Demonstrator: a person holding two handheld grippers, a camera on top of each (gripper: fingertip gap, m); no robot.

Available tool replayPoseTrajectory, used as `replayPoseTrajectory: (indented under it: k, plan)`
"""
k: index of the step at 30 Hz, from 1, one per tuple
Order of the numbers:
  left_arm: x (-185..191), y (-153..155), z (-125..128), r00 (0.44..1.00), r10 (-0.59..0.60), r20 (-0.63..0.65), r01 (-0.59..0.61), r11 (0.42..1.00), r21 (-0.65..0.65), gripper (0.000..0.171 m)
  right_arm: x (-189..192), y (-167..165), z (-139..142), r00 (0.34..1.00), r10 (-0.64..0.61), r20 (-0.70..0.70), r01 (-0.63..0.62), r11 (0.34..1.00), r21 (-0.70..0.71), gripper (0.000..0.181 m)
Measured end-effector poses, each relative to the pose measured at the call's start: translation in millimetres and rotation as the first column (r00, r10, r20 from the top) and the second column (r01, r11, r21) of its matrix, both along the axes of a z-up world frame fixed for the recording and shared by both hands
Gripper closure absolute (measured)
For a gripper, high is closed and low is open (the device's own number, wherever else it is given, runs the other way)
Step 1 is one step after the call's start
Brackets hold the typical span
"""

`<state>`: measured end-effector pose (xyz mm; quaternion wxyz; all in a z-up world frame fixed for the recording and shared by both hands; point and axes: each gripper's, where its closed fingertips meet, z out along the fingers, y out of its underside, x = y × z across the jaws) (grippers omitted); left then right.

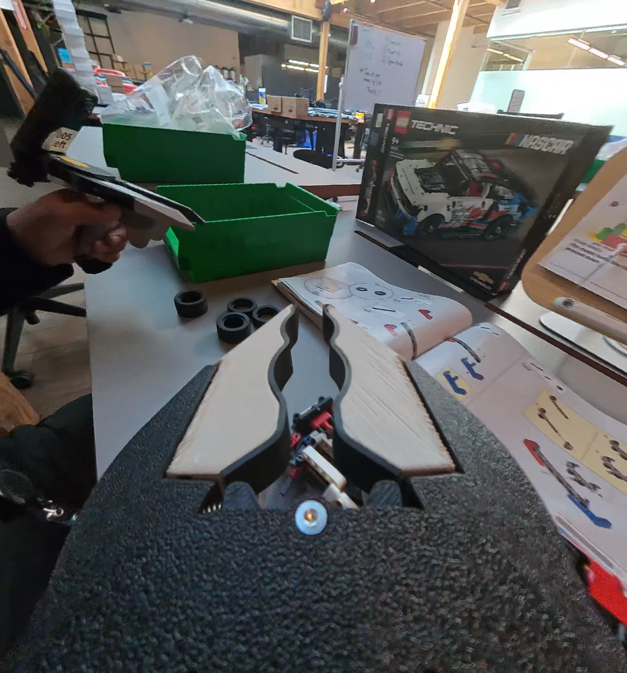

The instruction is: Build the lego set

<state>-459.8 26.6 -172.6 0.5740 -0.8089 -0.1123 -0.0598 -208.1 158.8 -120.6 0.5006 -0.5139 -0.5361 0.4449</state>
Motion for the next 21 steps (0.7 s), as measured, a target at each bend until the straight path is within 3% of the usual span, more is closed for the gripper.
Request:
replayPoseTrajectory:
  k: [2, 3, 7, 14, 18, 21]
  plan:
    - [-13, -5, 0, 0.998, 0.043, -0.041, -0.043, 0.999, 0.001, 0.116, -15, -16, -2, 0.999, 0.034, 0.020, -0.034, 0.999, 0.017, 0.168]
    - [-17, -8, -2, 0.997, 0.054, -0.053, -0.054, 0.998, -0.013, 0.109, -20, -23, -2, 0.999, 0.045, 0.029, -0.046, 0.998, 0.037, 0.168]
    - [-15, -23, -3, 0.998, 0.039, -0.057, -0.038, 0.999, 0.023, 0.107, -31, -44, -7, 0.995, 0.077, 0.068, -0.081, 0.994, 0.068, 0.168]
    - [-16, -31, -42, 0.995, 0.066, -0.072, -0.071, 0.995, -0.071, 0.108, -44, -60, -12, 0.989, 0.112, 0.092, -0.116, 0.993, 0.035, 0.169]
    - [-19, -40, -25, 0.993, 0.082, -0.088, -0.082, 0.997, 0.011, 0.109, -52, -68, -6, 0.983, 0.140, 0.118, -0.150, 0.985, 0.080, 0.169]
    - [-27, -46, -27, 0.993, 0.094, -0.069, -0.093, 0.996, 0.008, 0.108, -59, -69, -10, 0.978, 0.161, 0.133, -0.172, 0.982, 0.080, 0.169]
